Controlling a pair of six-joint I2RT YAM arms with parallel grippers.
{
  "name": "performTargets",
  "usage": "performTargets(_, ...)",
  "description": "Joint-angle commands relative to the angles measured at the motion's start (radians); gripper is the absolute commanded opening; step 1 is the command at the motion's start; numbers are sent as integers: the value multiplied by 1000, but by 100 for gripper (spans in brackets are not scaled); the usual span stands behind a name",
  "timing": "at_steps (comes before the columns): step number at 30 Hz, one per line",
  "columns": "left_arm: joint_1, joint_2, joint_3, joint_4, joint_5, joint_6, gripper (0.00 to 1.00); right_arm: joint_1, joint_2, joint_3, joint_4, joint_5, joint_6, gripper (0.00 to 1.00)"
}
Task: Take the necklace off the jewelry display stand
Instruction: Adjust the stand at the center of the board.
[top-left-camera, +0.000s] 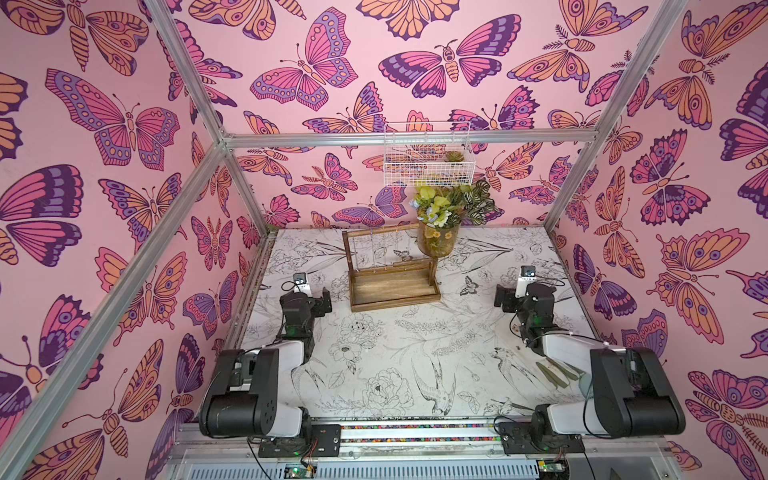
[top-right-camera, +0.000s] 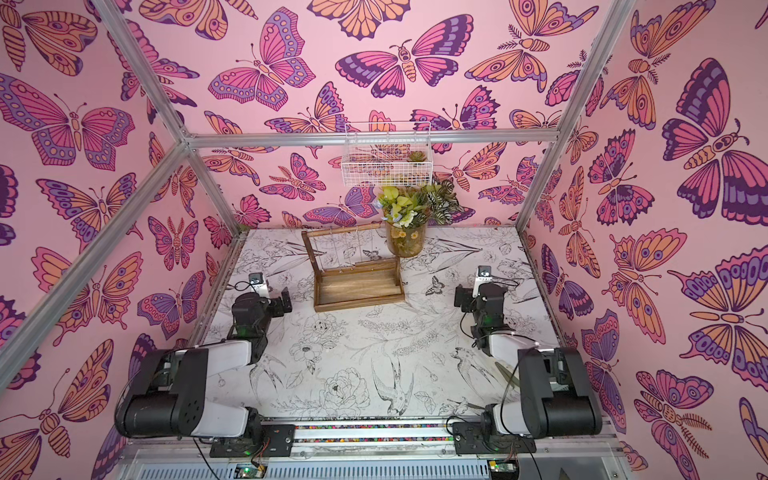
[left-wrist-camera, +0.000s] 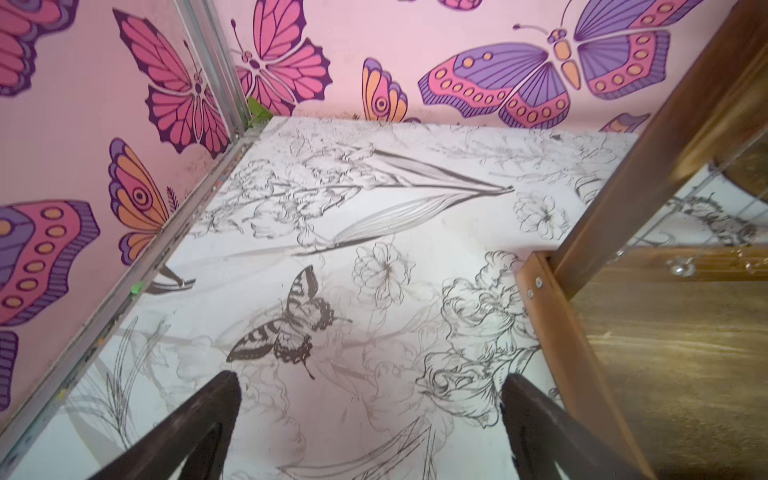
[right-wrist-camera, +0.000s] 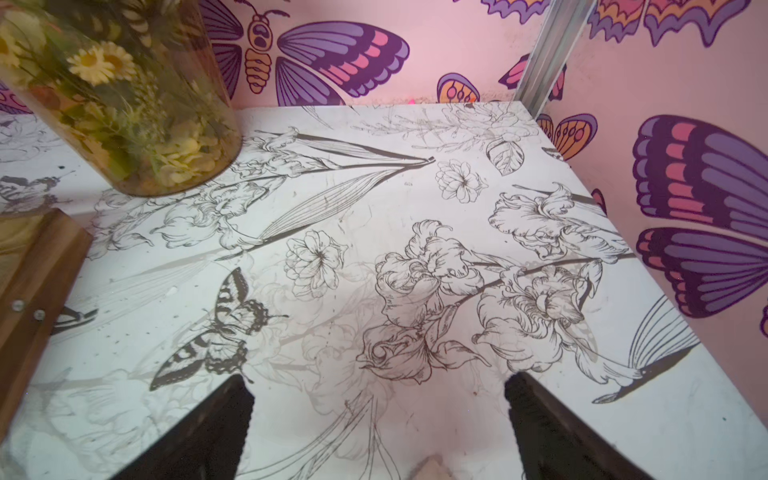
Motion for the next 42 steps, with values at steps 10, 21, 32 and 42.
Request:
performTargets(10,-88,-127,176,-485,63,60,100,206,5,427,-717,-108,183,99)
performTargets(21,-147,-115,277,-676,94,-41,99,303,351,736,-927,-184,342,99)
performTargets(32,-152,-113,281,-693,83,-47,99,369,532,830,-941,-128,375,99)
performTargets(42,-156,-125,276,-695,69,-47,100,386,612,866,-945,-64,412,99)
